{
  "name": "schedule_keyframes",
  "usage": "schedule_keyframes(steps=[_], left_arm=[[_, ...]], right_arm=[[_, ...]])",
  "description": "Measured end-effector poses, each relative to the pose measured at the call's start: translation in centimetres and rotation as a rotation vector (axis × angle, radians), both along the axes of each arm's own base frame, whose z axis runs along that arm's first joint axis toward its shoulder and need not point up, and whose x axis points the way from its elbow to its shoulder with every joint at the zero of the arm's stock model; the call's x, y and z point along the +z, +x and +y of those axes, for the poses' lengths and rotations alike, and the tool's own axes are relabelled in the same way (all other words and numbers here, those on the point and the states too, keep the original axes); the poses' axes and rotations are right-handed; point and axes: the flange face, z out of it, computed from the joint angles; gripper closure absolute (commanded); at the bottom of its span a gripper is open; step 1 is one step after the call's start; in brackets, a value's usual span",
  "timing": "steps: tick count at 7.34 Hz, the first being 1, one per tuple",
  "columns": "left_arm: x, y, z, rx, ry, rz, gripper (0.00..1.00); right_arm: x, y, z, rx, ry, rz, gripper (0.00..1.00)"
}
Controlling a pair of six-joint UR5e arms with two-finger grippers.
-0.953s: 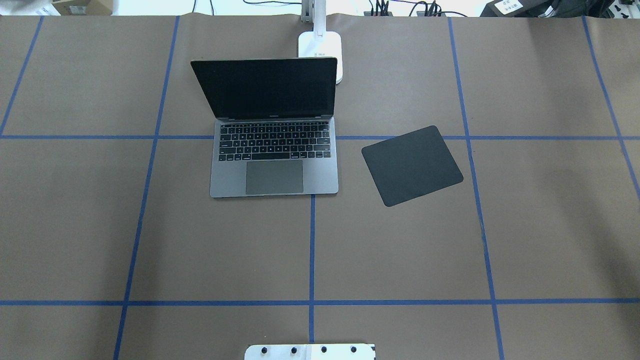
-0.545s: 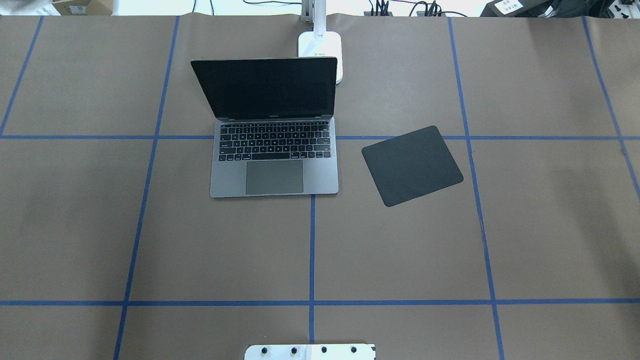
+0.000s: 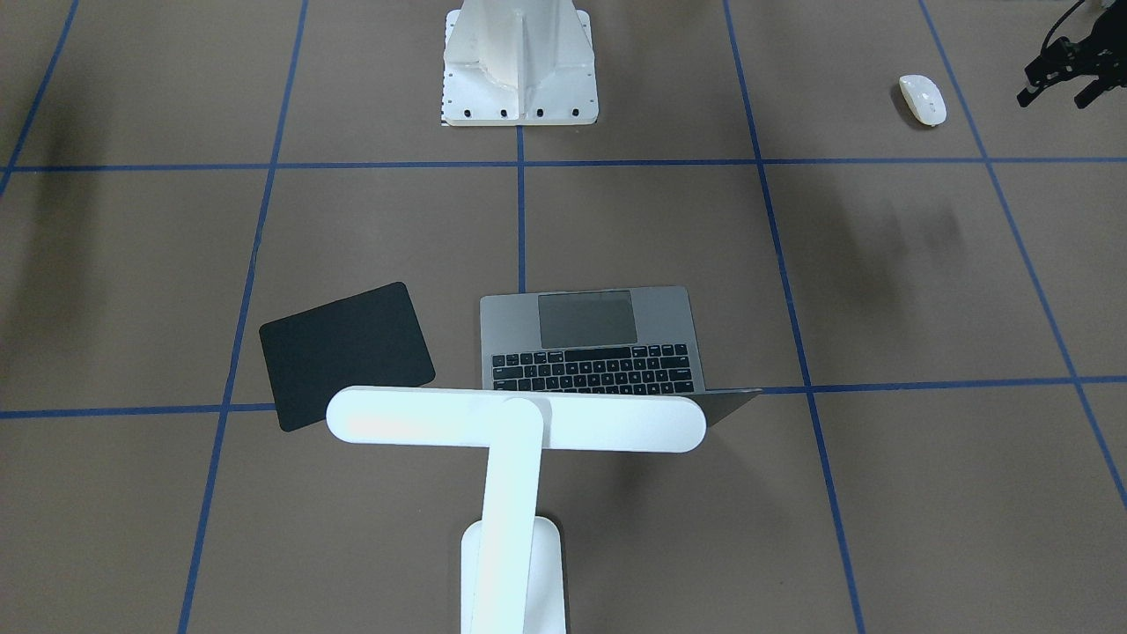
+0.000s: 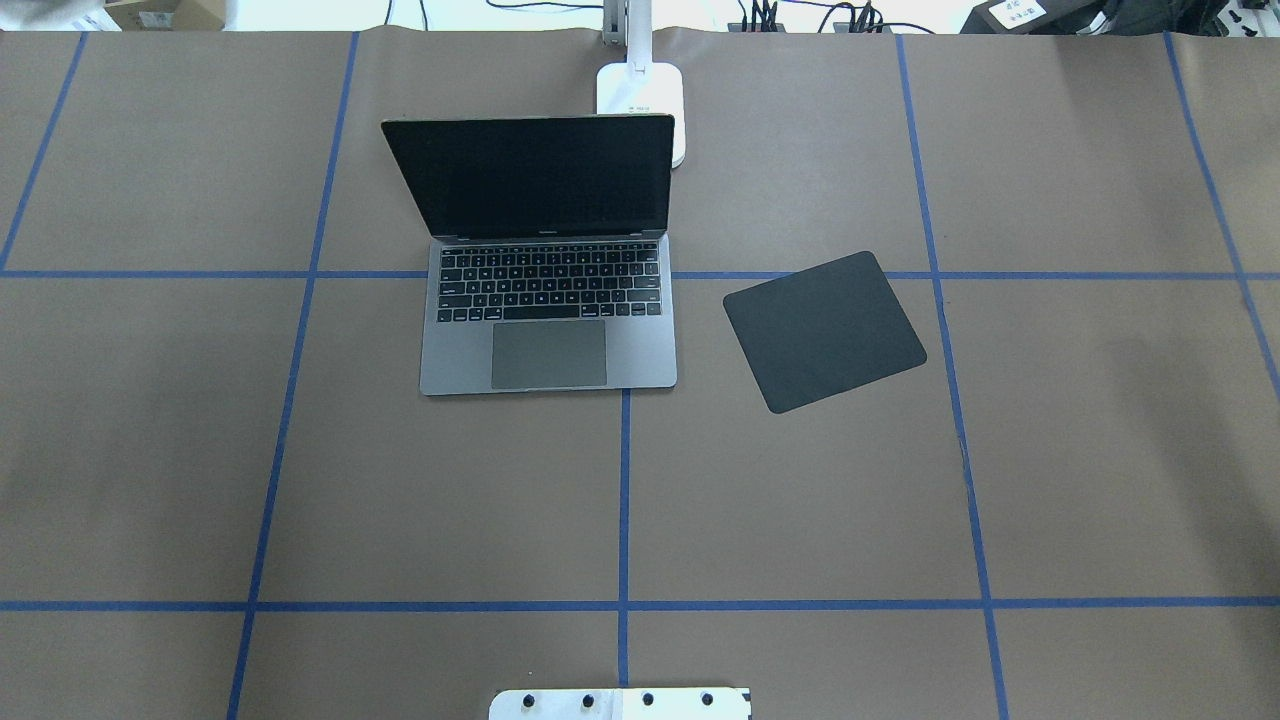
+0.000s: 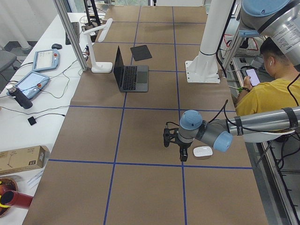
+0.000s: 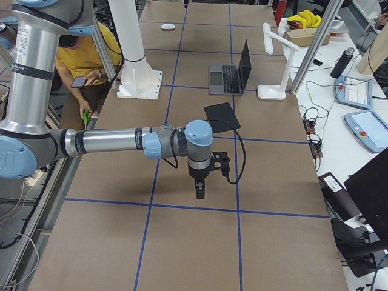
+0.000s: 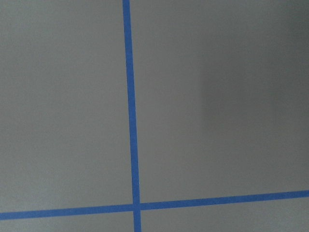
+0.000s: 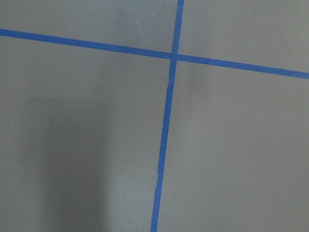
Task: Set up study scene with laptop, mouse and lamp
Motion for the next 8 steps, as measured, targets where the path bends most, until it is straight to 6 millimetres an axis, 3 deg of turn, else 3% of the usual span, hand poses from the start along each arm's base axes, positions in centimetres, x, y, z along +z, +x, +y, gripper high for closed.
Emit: schedule_keyframes(steps=[3, 6, 8], left_arm=[[2.9, 5.9, 2.5, 0.065, -0.031, 0.001, 0.0], [2.6, 11.4, 6.1, 0.123, -0.14, 0.036, 0.0], [2.7, 13.0, 8.0, 0.152, -0.209, 0.013, 0.0]], right_arm=[[0.0, 0.0, -0.1, 0.0, 0.0, 0.0, 0.0], [0.0, 0.0, -0.1, 0.0, 0.0, 0.0, 0.0], [0.0, 0.0, -0.1, 0.0, 0.0, 0.001, 0.0]])
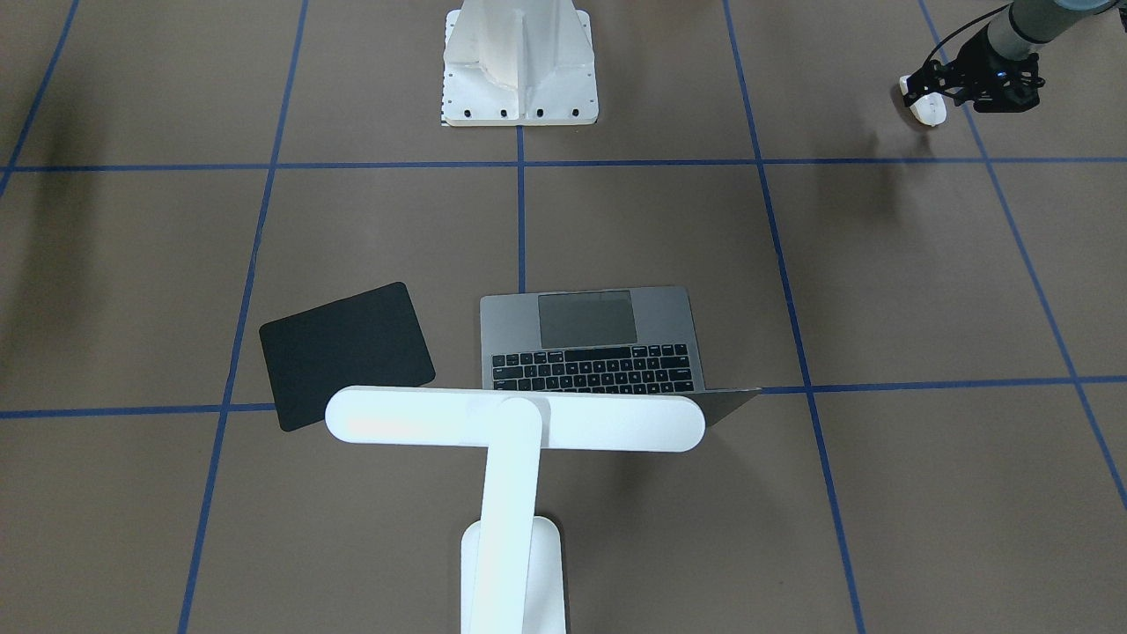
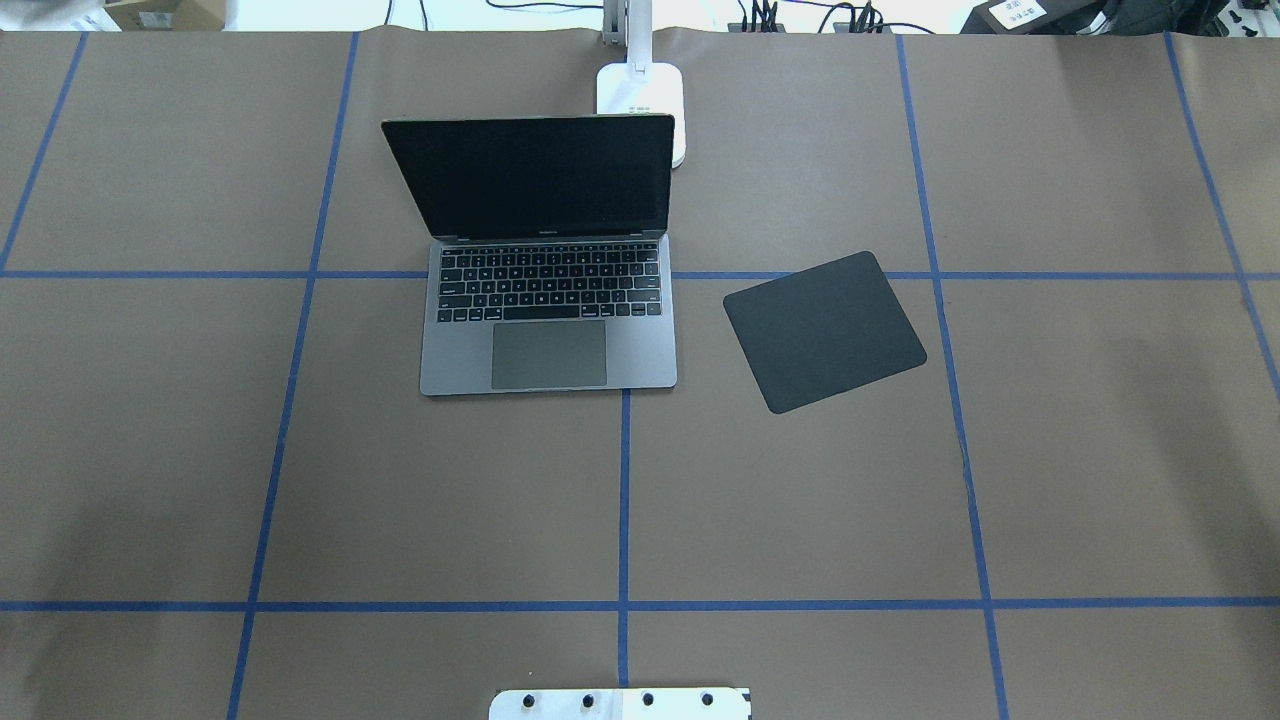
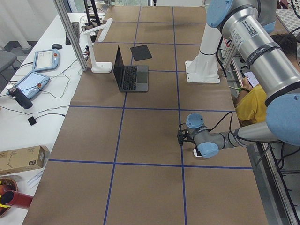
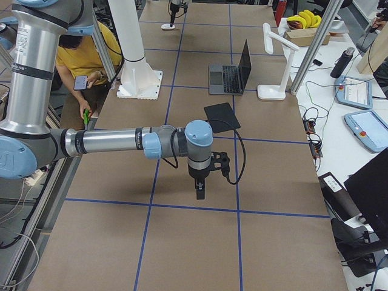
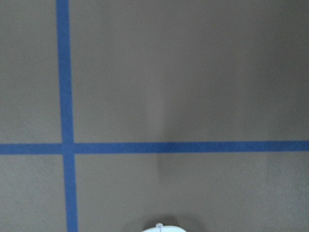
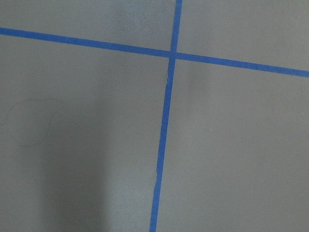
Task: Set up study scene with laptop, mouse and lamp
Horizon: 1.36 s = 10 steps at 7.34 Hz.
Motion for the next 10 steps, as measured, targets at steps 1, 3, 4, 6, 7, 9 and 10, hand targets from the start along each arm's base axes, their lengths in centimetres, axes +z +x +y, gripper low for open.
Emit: schedule_keyframes(steps=[1, 3, 4, 6, 7, 9, 10], left_arm=[[0.2, 0.4, 0.6, 0.012, -0.019, -0.013, 0.0], [0.9, 0.6, 1.3, 0.033, -0.033, -0.036, 0.0], [1.6, 0.6, 1.5, 0.04, -0.034, -0.049, 0.0], [2.2, 0.8, 1.8, 0.055, -0.034, -0.06, 0.02], [2.5, 1.0, 2.0, 0.064, -0.035, -0.063, 0.09], [2.9, 1.3, 2.2, 0.082, -0.035, -0.067, 0.28], [3.0, 1.4, 2.3, 0.088, -0.035, -0.068, 0.39]], right_arm=[[0.0, 0.0, 0.0, 0.0, 0.0, 0.001, 0.0], [0.0, 0.0, 0.0, 0.0, 0.001, 0.003, 0.0], [0.0, 0.0, -0.1, -0.001, 0.001, 0.003, 0.0], [0.0, 0.0, -0.1, -0.001, 0.002, 0.006, 0.0], [0.0, 0.0, -0.1, 0.0, 0.002, 0.008, 0.0], [0.0, 0.0, -0.1, 0.0, 0.003, 0.011, 0.0], [0.0, 0.0, -0.1, 0.0, 0.003, 0.011, 0.0]])
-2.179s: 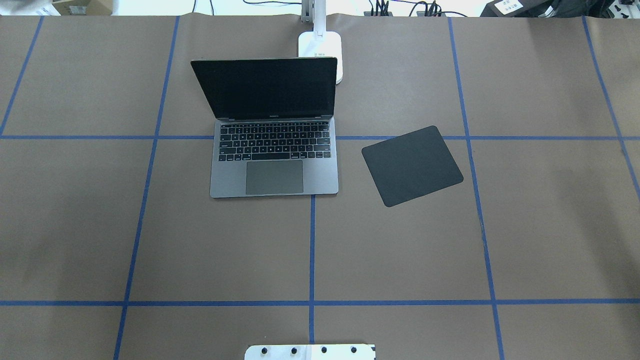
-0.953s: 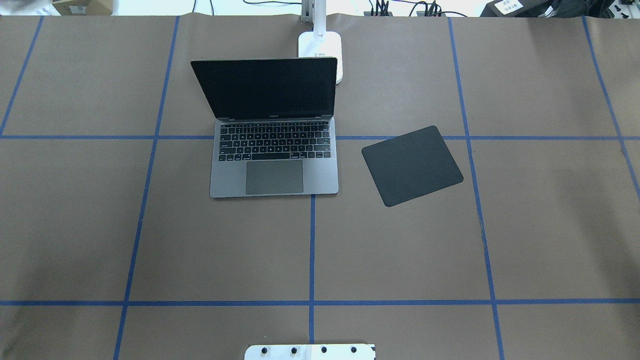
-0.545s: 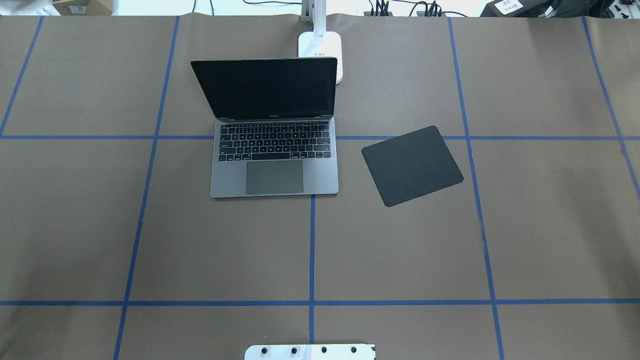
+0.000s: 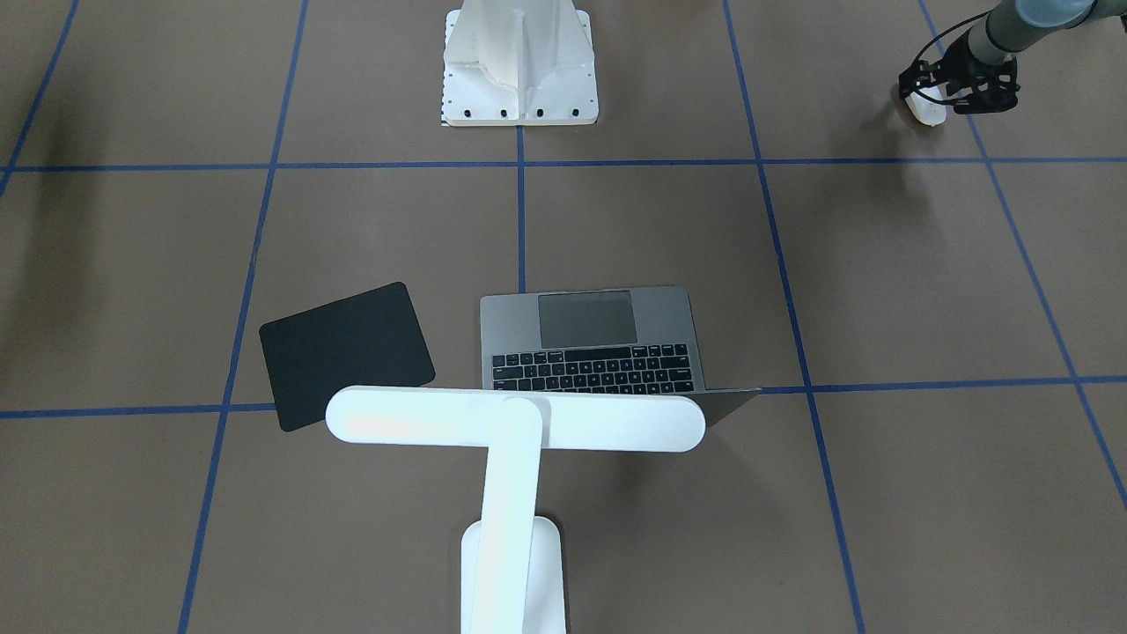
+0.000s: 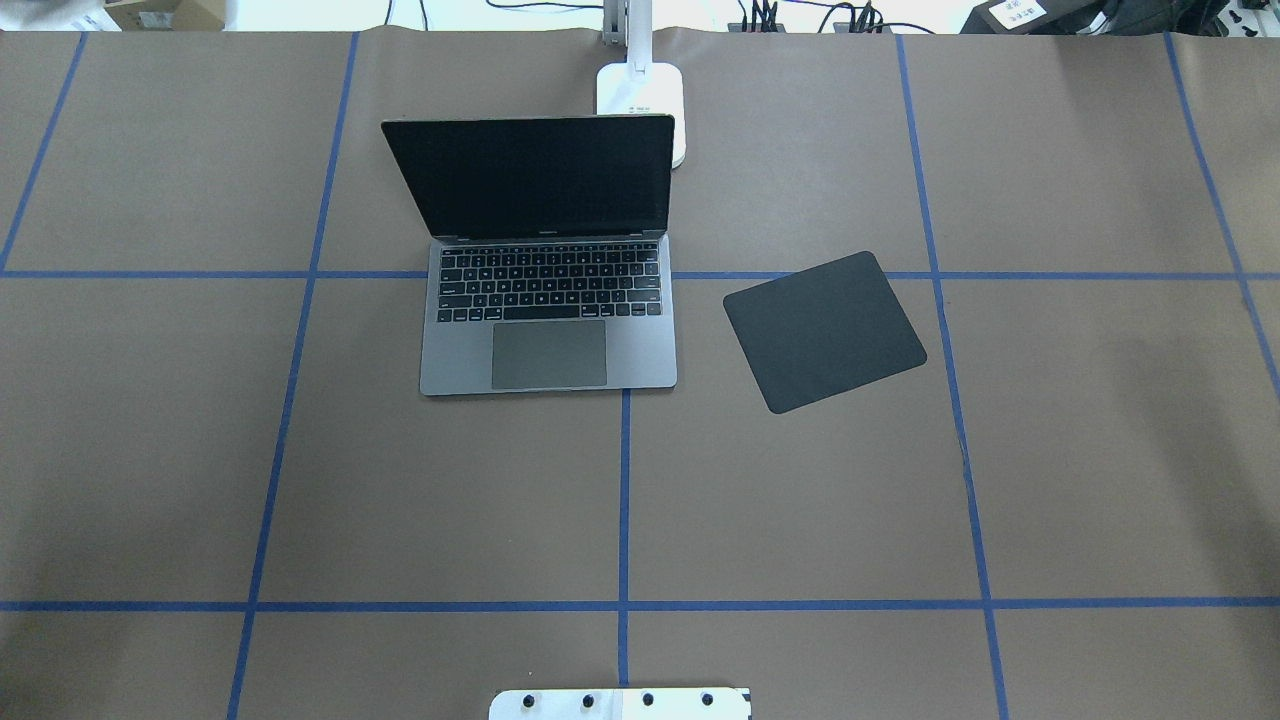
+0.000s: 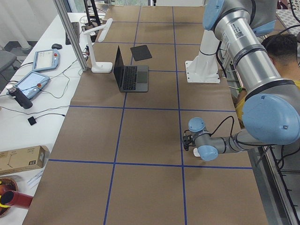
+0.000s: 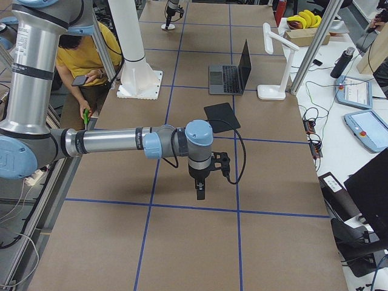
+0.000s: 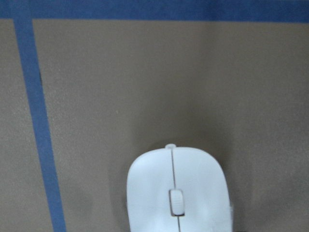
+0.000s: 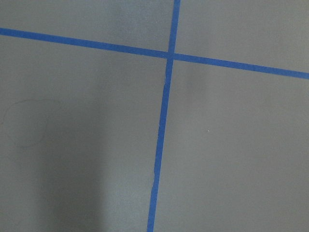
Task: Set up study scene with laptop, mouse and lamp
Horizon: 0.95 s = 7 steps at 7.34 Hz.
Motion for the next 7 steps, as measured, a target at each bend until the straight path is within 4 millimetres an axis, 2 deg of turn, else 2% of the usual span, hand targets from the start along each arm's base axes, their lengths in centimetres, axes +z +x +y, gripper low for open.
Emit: schedule_keyframes(steps=[2, 4, 6, 7], left_arm=[[0.0, 0.1, 0.1, 0.005, 0.001, 0.002, 0.53], [-0.4, -0.1, 0.1, 0.006, 0.007, 0.03, 0.6], [-2.0, -0.3, 0.1, 0.005, 0.01, 0.074, 0.67], [-3.5, -0.5, 0.2, 0.006, 0.011, 0.098, 0.68]], right_arm=[[0.0, 0.0, 0.0, 0.0, 0.0, 0.0, 0.0], [-0.1, 0.0, 0.0, 0.001, 0.002, 0.0, 0.0], [-0.2, 0.0, 0.0, 0.001, 0.003, -0.001, 0.0], [-0.2, 0.0, 0.0, 0.001, 0.003, -0.003, 0.0]])
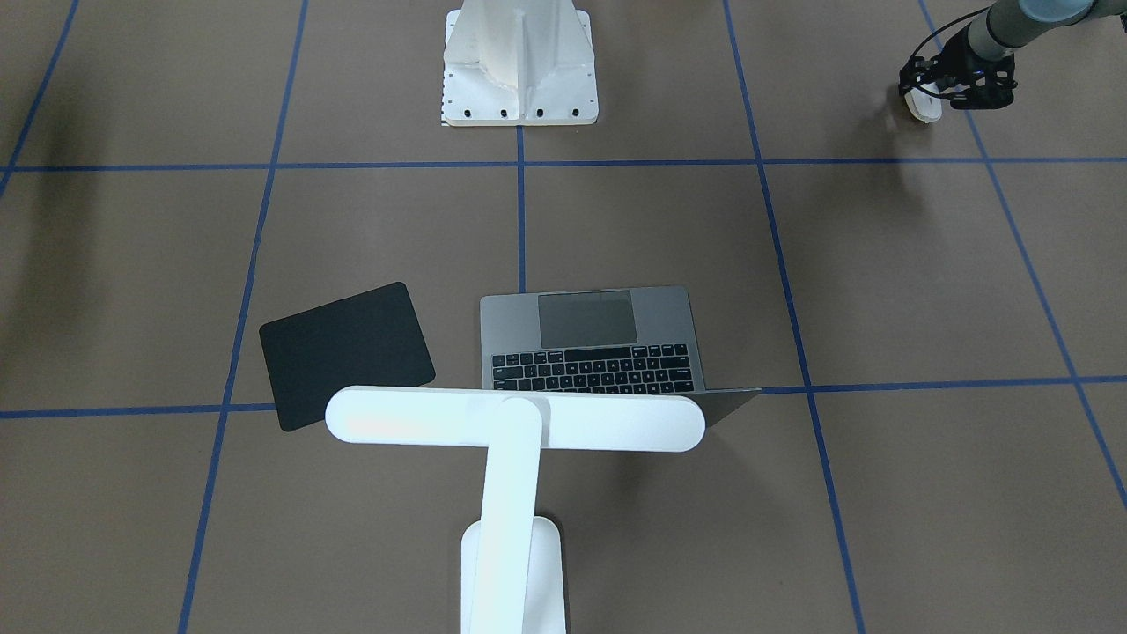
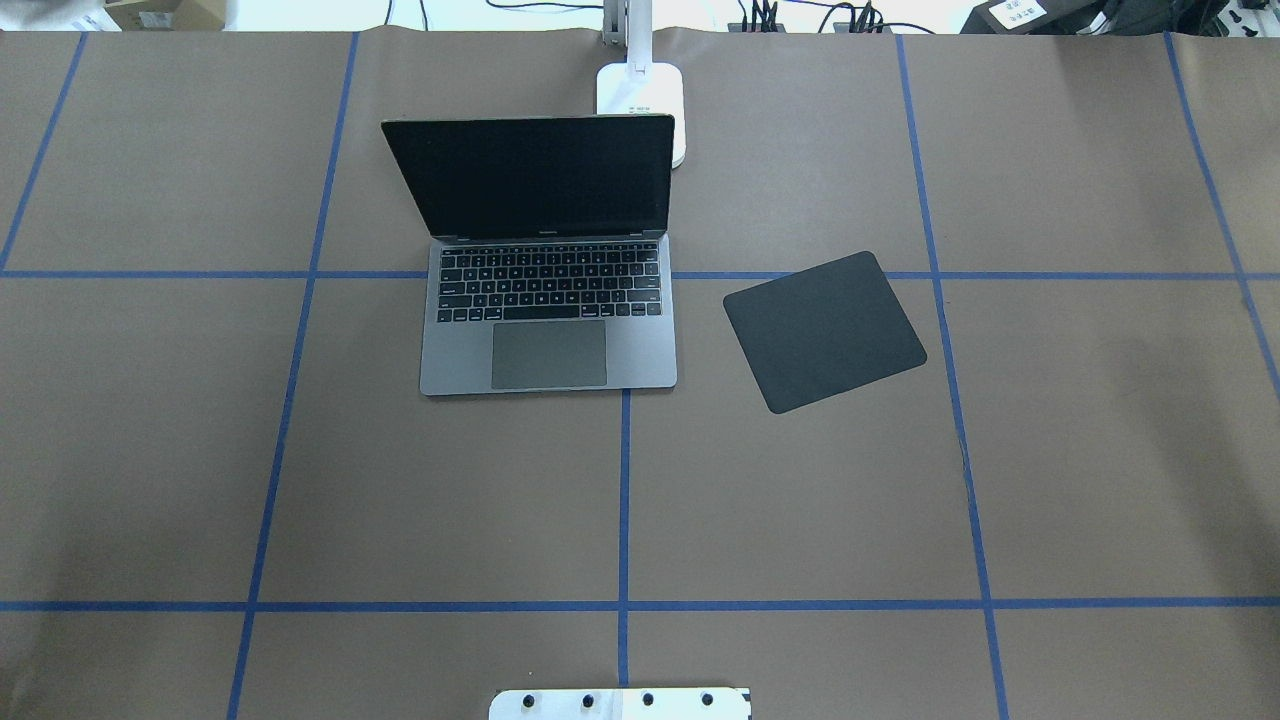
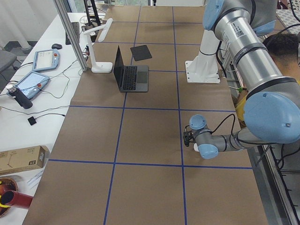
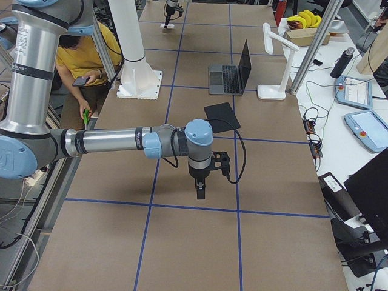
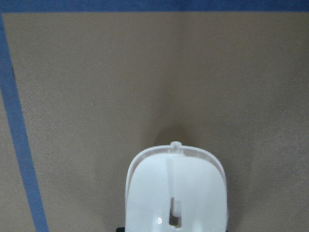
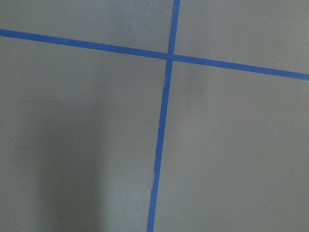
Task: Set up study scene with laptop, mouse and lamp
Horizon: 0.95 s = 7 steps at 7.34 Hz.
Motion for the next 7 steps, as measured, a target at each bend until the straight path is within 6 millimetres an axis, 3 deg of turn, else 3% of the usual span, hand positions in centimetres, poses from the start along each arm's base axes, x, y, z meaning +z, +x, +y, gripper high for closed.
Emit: schedule_keyframes(steps=[2, 4, 7], left_arm=[[-4.1, 0.1, -0.4, -0.007, -0.009, 0.066, 0.72], [-9.5, 1.7, -2.1, -0.05, -0.012, 0.088, 0.74], [-20.0, 9.2, -7.6, -0.13, -0.016, 0.068, 0.76]], right_arm=[[0.0, 0.3, 0.1, 0.006, 0.0, -0.003, 0.0], [0.2, 0.5, 0.2, 0.013, -0.003, -0.004, 0.0], [0.6, 0.6, 0.3, 0.014, -0.012, -0.006, 0.0]])
